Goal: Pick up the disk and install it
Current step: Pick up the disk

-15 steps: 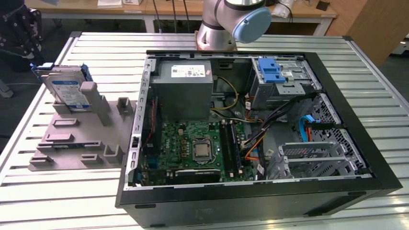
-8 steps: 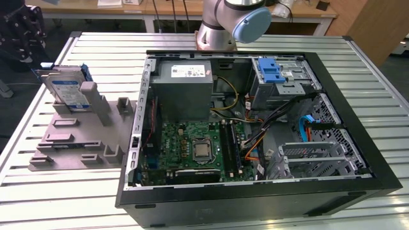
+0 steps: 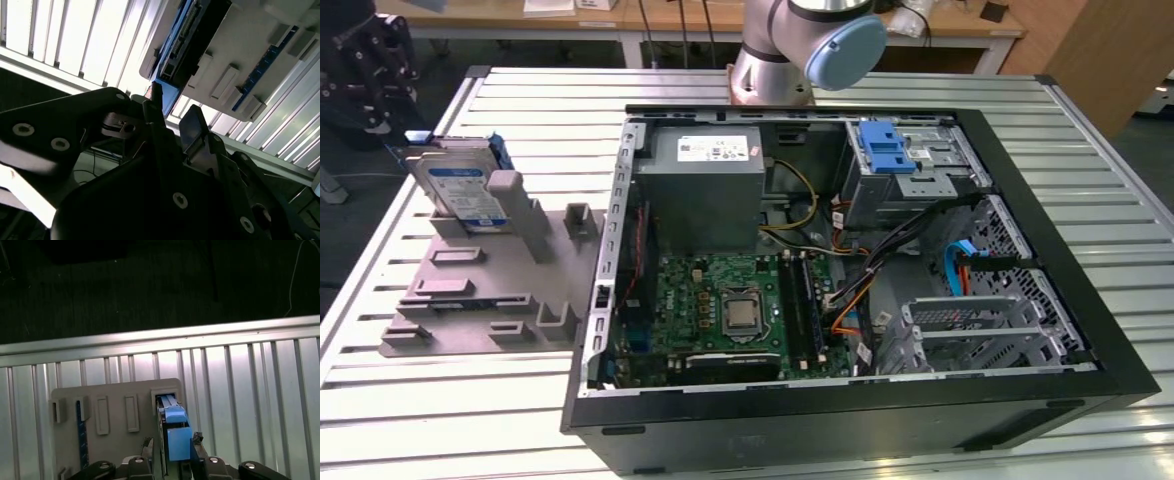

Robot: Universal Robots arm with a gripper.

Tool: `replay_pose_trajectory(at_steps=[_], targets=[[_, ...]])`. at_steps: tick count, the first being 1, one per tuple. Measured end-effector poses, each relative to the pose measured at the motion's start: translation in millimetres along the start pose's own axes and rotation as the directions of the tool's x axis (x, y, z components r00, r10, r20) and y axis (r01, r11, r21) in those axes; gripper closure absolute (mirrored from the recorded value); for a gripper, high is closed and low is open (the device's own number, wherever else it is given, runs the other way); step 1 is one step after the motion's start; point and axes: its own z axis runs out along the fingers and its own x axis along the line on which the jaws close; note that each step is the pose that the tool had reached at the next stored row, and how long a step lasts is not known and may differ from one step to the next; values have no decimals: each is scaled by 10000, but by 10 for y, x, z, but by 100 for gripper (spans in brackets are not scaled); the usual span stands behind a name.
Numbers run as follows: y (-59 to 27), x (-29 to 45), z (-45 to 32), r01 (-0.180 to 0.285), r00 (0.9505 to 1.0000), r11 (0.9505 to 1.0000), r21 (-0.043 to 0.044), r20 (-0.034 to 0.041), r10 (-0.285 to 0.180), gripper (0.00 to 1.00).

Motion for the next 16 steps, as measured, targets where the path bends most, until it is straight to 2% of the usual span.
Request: replay_pose_trajectory(at_steps=[3,4,9,16], targets=[[0,-9,9,31,10000,10000,-2,-2,-31,57],[0,-11,18,32,10000,10000,-2,-2,-32,51],[1,-28,66,36,10000,10000,5,-72,-36,51],[1,-29,71,36,10000,10000,5,-74,-36,51]])
